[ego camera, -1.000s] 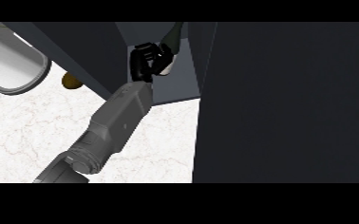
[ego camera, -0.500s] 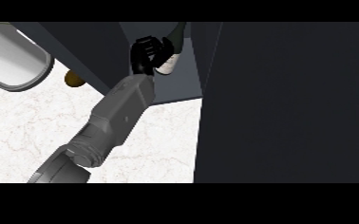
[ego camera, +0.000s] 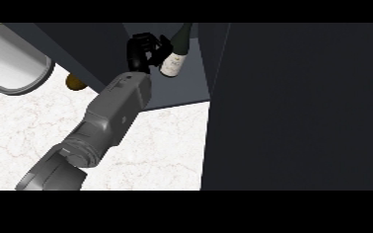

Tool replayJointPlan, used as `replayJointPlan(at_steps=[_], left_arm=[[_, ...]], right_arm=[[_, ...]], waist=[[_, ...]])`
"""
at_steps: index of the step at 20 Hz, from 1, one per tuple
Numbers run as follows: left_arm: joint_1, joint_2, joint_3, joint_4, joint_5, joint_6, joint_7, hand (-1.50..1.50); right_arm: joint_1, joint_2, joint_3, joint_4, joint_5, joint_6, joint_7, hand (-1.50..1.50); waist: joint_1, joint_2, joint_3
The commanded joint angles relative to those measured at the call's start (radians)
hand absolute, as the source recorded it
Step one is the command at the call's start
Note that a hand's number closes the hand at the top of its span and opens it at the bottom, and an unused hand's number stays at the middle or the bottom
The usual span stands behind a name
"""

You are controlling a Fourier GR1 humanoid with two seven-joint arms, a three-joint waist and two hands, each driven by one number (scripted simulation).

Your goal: Pick up the wine, place it into the cabinet and close the cabinet

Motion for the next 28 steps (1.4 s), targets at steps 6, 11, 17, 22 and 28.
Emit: replayJointPlan(at_steps=[6,11,17,22,28], left_arm=[[-0.002,0.051,-0.088,0.019,-0.094,0.154,0.055,1.5],[0.051,0.064,-0.093,0.019,-0.101,0.178,0.055,1.5],[0.08,0.086,-0.121,0.018,-0.133,0.108,0.059,-1.5],[0.076,0.079,-0.109,0.018,-0.122,0.119,0.08,-1.5],[0.079,0.107,-0.103,0.018,-0.117,0.077,0.089,-1.5]], right_arm=[[-0.012,0.009,0.011,-0.016,-0.014,0.0,-0.006,-1.5],[-0.018,0.005,0.011,-0.023,-0.013,-0.001,0.001,-1.5],[-0.024,0.0,0.018,-0.012,-0.014,0.005,0.005,-1.5],[-0.004,0.012,0.03,-0.029,-0.019,0.01,-0.005,-1.5],[-0.007,0.014,0.026,-0.032,-0.016,0.002,-0.005,-1.5]], waist=[[-0.011,0.008,-0.001],[-0.015,0.013,-0.004],[-0.01,0.016,-0.006],[-0.02,0.018,-0.004],[-0.013,0.014,-0.005]])
